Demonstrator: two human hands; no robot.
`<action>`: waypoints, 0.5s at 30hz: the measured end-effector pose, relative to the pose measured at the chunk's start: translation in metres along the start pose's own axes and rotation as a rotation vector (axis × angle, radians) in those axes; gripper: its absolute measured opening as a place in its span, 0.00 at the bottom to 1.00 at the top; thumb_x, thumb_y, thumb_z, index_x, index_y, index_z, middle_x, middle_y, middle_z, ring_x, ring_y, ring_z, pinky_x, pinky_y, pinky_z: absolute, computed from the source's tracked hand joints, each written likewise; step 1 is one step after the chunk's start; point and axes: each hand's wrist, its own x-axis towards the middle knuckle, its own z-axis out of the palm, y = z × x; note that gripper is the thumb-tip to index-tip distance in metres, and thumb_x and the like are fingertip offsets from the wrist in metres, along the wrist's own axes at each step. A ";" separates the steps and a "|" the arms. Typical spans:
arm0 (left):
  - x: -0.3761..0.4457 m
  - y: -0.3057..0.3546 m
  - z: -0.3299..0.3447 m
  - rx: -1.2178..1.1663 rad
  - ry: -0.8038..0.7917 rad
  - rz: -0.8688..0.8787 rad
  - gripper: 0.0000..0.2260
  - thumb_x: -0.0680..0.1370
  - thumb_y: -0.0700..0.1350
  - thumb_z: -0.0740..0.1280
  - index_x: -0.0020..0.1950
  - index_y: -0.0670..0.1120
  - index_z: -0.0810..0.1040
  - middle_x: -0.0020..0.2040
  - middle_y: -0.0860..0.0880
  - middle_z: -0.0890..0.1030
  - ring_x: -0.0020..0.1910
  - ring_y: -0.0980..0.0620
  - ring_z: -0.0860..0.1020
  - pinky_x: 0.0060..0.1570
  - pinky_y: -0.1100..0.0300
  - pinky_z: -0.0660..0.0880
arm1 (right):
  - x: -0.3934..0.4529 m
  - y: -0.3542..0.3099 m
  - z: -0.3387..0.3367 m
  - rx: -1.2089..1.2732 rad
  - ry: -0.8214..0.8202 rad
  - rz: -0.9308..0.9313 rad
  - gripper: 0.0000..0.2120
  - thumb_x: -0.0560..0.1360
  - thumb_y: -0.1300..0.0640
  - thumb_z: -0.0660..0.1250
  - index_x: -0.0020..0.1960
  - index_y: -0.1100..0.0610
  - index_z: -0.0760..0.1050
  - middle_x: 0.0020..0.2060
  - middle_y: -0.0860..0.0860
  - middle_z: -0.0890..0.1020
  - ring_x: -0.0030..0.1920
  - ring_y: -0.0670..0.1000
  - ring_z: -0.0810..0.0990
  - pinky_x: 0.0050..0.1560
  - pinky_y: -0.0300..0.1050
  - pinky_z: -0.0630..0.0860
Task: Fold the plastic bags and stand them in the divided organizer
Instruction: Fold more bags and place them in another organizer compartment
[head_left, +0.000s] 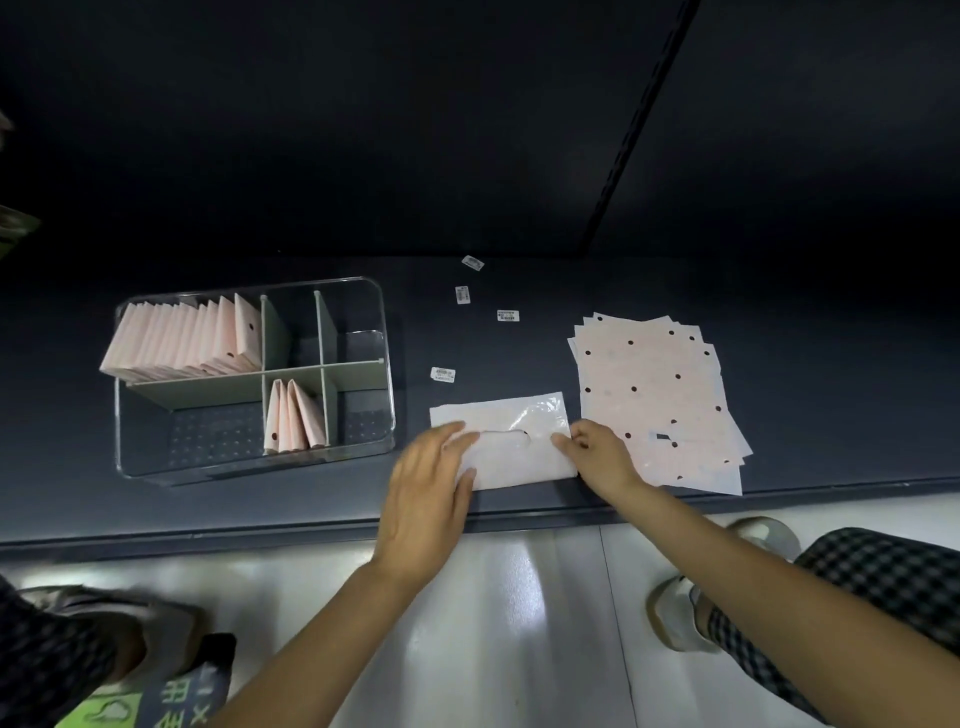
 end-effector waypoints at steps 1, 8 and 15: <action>-0.007 -0.001 0.005 0.034 -0.054 0.030 0.15 0.76 0.39 0.68 0.63 0.43 0.75 0.64 0.45 0.75 0.63 0.45 0.73 0.63 0.50 0.71 | 0.002 -0.002 0.002 -0.023 0.020 0.015 0.18 0.77 0.53 0.65 0.32 0.53 0.62 0.28 0.46 0.67 0.33 0.49 0.66 0.32 0.40 0.61; -0.038 -0.009 0.031 0.349 -0.362 0.116 0.31 0.72 0.56 0.71 0.69 0.41 0.72 0.69 0.44 0.71 0.68 0.47 0.70 0.69 0.49 0.65 | 0.011 -0.010 0.009 -0.135 0.082 0.091 0.22 0.78 0.52 0.63 0.30 0.55 0.58 0.26 0.48 0.65 0.34 0.53 0.66 0.31 0.45 0.59; -0.043 -0.020 0.042 0.473 -0.558 0.059 0.34 0.80 0.63 0.44 0.73 0.46 0.29 0.72 0.45 0.28 0.71 0.47 0.29 0.68 0.51 0.27 | -0.003 -0.014 0.013 -0.163 0.251 0.006 0.09 0.77 0.53 0.64 0.46 0.59 0.73 0.41 0.53 0.78 0.46 0.57 0.76 0.43 0.45 0.69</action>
